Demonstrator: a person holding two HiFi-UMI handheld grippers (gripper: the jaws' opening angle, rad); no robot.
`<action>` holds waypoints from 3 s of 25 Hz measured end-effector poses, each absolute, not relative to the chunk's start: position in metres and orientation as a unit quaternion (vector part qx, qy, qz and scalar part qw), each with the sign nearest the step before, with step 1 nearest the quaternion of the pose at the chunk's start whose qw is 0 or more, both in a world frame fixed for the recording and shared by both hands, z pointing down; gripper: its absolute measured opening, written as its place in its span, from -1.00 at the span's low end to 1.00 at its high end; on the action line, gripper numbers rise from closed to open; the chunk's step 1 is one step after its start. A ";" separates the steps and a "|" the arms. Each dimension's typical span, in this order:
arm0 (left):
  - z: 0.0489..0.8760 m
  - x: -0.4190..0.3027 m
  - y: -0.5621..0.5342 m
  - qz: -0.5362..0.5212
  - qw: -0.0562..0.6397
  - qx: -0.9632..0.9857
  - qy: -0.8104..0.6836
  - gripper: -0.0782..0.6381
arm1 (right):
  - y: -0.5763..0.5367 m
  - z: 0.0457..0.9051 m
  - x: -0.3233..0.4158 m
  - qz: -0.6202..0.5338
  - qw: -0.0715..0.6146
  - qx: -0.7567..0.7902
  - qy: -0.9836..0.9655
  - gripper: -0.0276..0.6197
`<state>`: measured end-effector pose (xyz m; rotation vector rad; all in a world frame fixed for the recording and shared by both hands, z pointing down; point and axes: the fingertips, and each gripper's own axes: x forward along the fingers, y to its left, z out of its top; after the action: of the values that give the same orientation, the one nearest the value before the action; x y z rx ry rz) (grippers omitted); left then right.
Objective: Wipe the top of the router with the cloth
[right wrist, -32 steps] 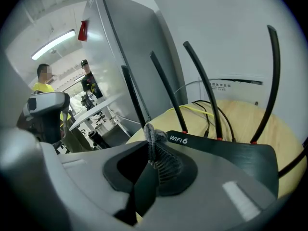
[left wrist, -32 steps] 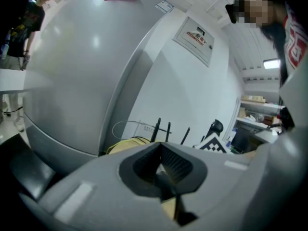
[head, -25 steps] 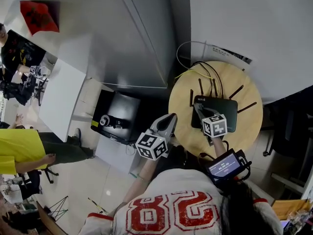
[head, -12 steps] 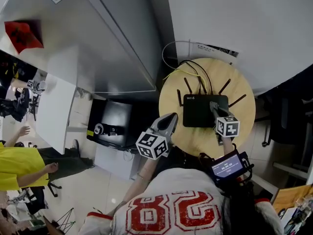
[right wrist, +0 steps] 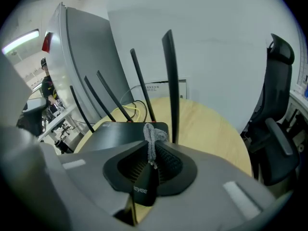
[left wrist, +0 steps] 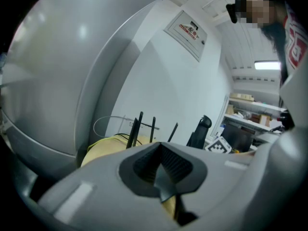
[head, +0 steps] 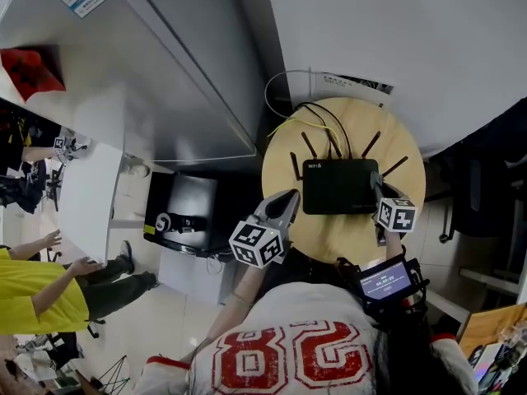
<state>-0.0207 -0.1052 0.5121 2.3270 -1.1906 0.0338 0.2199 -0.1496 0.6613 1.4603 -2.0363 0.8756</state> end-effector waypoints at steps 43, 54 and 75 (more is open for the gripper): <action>0.512 -0.030 -0.078 0.013 0.259 0.865 -0.430 -0.77 | -0.102 0.666 0.176 0.331 0.235 0.505 -0.761 -0.80; 0.511 -0.025 -0.083 0.010 0.259 0.862 -0.436 -0.77 | -0.102 0.665 0.217 0.332 0.232 0.539 -0.738 -0.80; 0.513 -0.067 -0.069 0.005 0.261 0.843 -0.471 -0.77 | -0.056 0.660 0.005 0.297 0.285 0.298 -0.861 -0.80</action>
<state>-0.0666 -0.0686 0.5127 2.2821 -1.2741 0.0146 0.0053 -0.0562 0.6605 0.7966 -2.3038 0.7935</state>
